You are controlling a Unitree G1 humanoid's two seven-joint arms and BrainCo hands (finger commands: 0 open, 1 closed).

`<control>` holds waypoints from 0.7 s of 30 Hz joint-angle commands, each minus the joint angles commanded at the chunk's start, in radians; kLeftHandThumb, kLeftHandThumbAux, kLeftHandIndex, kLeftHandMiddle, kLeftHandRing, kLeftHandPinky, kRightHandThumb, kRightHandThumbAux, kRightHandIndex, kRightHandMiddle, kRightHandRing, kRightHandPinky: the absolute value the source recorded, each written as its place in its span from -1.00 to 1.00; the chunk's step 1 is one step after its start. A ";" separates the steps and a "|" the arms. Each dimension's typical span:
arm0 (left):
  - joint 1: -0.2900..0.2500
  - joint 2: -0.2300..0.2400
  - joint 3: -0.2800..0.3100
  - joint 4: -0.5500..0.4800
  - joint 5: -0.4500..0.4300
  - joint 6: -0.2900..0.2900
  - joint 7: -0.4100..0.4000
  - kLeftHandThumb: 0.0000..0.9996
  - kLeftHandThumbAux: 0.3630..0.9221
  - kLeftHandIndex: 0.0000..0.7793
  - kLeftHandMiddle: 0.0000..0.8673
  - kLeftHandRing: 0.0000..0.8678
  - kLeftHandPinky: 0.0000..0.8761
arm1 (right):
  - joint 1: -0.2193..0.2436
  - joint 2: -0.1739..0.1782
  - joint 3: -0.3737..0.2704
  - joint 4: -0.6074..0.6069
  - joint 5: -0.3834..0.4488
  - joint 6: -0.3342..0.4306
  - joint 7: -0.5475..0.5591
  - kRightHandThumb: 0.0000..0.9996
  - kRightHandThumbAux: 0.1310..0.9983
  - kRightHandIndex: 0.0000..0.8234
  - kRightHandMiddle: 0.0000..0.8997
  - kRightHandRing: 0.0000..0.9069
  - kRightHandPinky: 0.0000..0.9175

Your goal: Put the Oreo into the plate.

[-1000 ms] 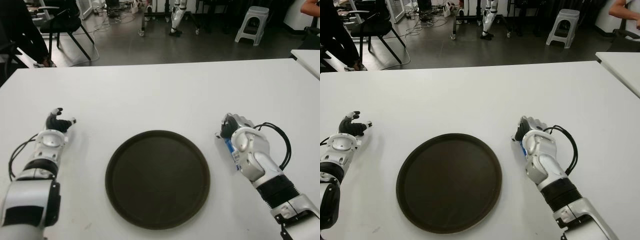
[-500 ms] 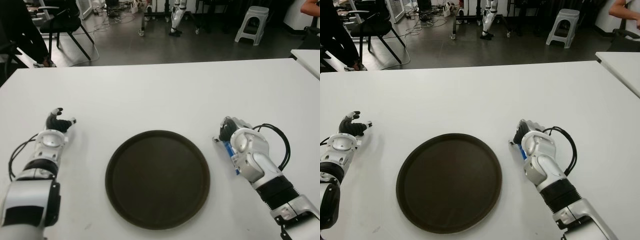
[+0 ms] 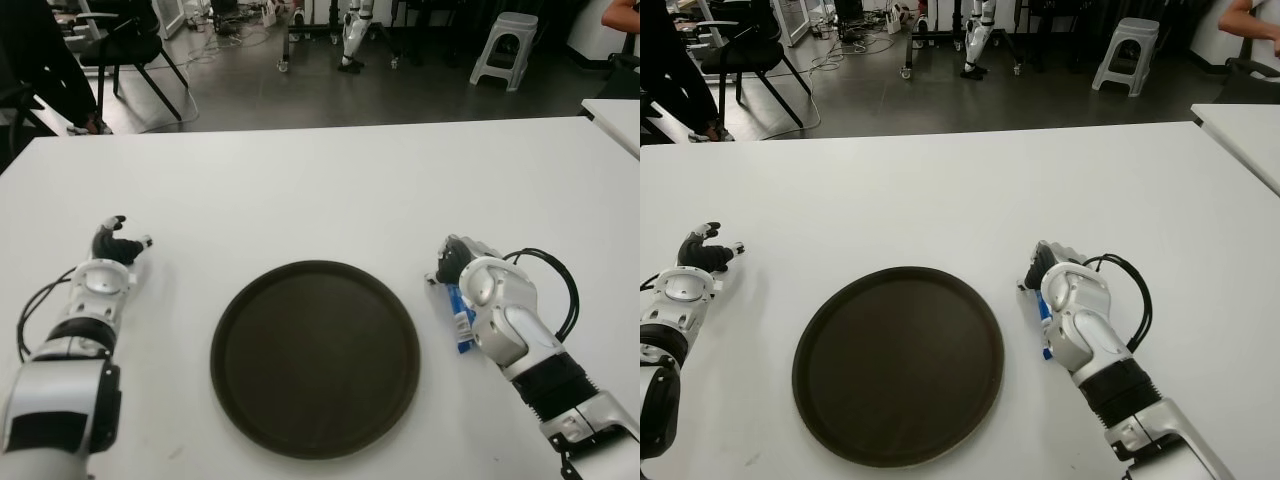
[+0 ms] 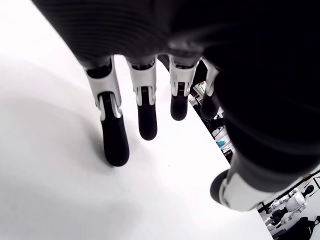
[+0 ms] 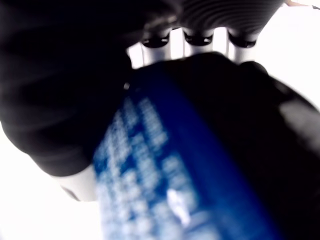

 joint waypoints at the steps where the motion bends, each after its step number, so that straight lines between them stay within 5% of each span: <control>1: 0.000 0.000 0.000 0.000 0.000 0.000 0.000 -0.59 0.31 -0.92 -0.78 -0.68 -0.61 | 0.000 -0.001 0.000 0.000 0.000 -0.002 0.000 -0.33 0.53 0.70 0.85 0.83 0.84; 21: -0.001 -0.001 -0.002 0.001 -0.001 0.001 -0.007 -0.56 0.35 -0.90 -0.73 -0.63 -0.56 | 0.005 0.013 -0.047 0.021 0.030 -0.081 -0.123 -0.11 0.52 0.66 0.80 0.80 0.79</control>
